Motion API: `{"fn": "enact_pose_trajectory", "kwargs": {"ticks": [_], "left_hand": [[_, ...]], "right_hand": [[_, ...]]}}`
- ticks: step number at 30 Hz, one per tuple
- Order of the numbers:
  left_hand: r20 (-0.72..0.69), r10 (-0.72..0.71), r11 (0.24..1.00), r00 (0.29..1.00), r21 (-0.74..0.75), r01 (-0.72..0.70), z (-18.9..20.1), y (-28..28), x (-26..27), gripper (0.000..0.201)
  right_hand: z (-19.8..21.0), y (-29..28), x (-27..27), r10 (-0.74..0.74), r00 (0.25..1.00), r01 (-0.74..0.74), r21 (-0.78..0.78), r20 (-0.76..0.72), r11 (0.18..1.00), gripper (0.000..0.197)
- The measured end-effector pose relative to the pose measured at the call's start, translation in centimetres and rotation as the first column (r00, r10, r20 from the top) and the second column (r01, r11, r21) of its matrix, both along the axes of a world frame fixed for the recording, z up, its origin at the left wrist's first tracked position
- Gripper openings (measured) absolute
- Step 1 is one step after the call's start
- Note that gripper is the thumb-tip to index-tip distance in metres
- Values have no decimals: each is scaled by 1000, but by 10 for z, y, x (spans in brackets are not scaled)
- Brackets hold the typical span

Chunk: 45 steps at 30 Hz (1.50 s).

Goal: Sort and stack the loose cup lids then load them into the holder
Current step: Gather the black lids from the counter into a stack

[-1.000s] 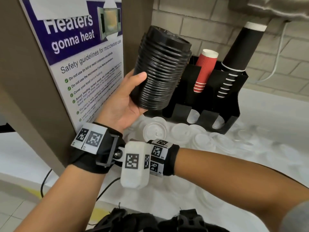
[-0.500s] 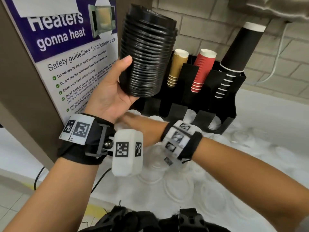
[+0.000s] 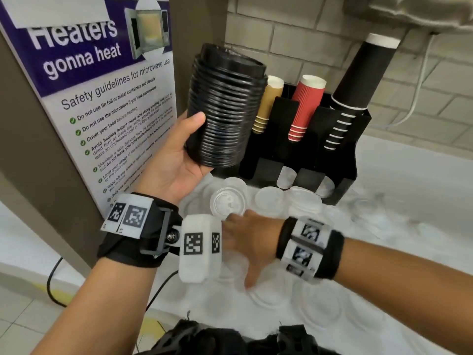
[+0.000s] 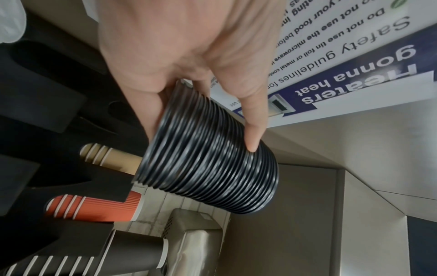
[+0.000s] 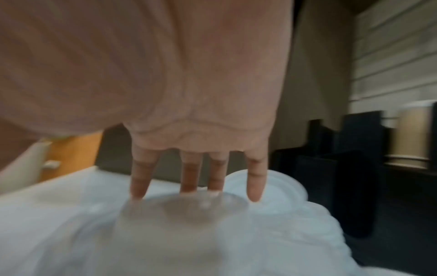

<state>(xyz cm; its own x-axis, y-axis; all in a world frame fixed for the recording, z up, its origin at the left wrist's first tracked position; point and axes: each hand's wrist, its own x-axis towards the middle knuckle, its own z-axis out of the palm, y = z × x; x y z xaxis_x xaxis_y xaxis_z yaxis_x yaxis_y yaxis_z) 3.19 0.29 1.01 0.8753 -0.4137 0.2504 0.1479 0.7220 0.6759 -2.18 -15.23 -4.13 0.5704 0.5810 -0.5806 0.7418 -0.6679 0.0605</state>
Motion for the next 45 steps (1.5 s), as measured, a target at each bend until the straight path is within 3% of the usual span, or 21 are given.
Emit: {"fn": "enact_pose_trajectory", "kwargs": {"ticks": [3, 10, 14, 18, 22, 26, 28, 30, 32, 34, 36, 38, 41, 45], "left_hand": [[-16, -6, 1000, 1000, -11, 6, -7, 1, -3, 23], [-53, 45, 999, 998, 4, -45, -13, 5, -8, 27], [-45, 61, 998, 997, 5, -61, -12, 7, -9, 24], [-46, 85, 996, 995, 7, -84, -11, 9, -7, 27], [-47, 90, 995, 995, 41, -88, -14, 9, -8, 38], [-69, 82, 995, 994, 60, -78, -19, 4, -10, 39], [-86, 89, 995, 992, 61, -84, -21, 2, -11, 38], [-93, 95, 994, 991, 59, -90, -21, 0, -12, 37], [-96, 99, 994, 990, 54, -94, -19, -1, -12, 38], [-93, 107, 993, 990, 49, -103, -15, -1, -12, 41], [-96, 121, 992, 988, 39, -117, -12, -1, -12, 44], [-110, 131, 991, 985, 32, -129, -10, 1, -12, 50], [-127, 152, 988, 980, 33, -149, -11, 4, -13, 50], [-141, 168, 986, 976, 21, -166, -13, 9, -14, 59]], "right_hand": [[-18, 17, -5, 78, 997, -74, -167, 18, 983, 100], [-21, 17, 4, 32, 999, -31, -31, 15, 999, 86], [-6, 7, 5, -53, 998, 44, 221, 36, 974, 88], [38, -46, 9, -293, 955, 254, 398, 39, 881, 85], [63, -120, 7, -552, 832, 526, 232, 62, 818, 82], [63, -159, 7, -656, 746, 658, 29, 114, 753, 86], [59, -162, 9, -636, 733, 656, -6, 243, 754, 91], [55, -149, 13, -583, 751, 572, 135, 312, 809, 84], [48, -117, 18, -480, 824, 390, 313, 302, 866, 64], [33, -70, 21, -298, 902, 189, 335, 312, 923, 49], [9, -22, 23, -127, 944, 40, 276, 305, 960, 47], [-15, 14, 26, -30, 953, -16, 150, 301, 989, 52], [-36, 36, 35, 37, 951, -26, -39, 308, 999, 57], [-38, 38, 48, 62, 942, -24, -117, 331, 993, 55]]}}
